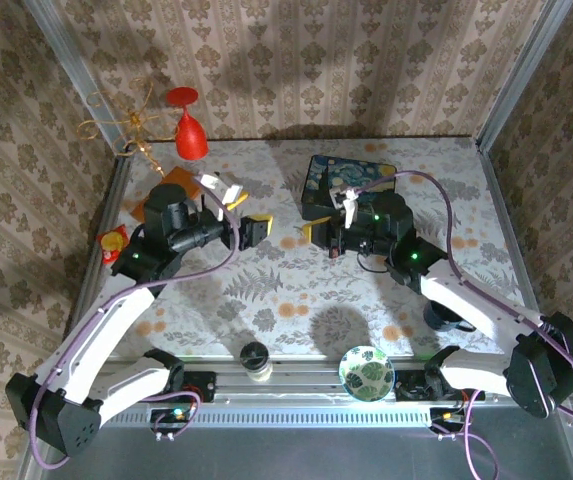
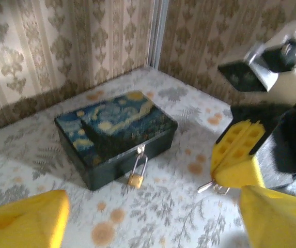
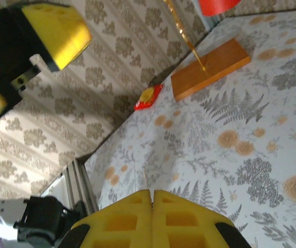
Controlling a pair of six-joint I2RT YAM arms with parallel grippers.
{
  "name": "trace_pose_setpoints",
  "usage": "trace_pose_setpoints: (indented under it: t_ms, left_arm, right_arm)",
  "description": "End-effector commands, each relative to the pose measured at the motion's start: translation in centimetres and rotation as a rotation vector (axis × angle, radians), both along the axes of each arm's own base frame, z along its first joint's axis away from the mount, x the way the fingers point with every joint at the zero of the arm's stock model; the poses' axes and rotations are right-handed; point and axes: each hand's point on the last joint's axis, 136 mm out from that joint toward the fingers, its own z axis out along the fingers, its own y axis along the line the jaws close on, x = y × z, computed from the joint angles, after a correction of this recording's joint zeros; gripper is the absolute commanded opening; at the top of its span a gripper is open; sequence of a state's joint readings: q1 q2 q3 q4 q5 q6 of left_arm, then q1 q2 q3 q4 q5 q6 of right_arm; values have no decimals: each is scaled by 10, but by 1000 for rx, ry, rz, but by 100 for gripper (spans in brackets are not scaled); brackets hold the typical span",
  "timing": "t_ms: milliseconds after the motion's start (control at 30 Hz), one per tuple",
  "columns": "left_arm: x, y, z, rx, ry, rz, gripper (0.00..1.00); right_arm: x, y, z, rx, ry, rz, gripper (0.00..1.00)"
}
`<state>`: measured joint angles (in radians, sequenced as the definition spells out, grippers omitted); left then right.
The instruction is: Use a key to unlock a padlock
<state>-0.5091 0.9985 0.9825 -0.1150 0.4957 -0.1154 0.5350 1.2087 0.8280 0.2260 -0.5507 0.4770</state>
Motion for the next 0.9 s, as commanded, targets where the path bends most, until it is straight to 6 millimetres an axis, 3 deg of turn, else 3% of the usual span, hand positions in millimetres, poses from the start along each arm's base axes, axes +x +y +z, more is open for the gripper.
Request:
trace_pose_setpoints:
  t_ms: [0, 67, 300, 600, 867]
  left_arm:
    - [-2, 0, 35, -202, 49, 20, 97]
    - [-1, -2, 34, -221, 94, 13, 100]
    - [-6, -17, 42, -312, 165, -115, 97]
    - [2, -36, 35, -342, 297, -227, 66]
    - [-5, -47, 35, -371, 315, -305, 49]
  right_arm:
    - [5, -3, 42, 133, -79, -43, 0]
    - [6, -3, 50, 157, -94, -47, 0]
    - [4, -3, 72, 261, -115, -45, 0]
    - [4, 4, 83, 333, -113, -29, 0]
    - [7, 12, 83, 334, -111, -11, 0]
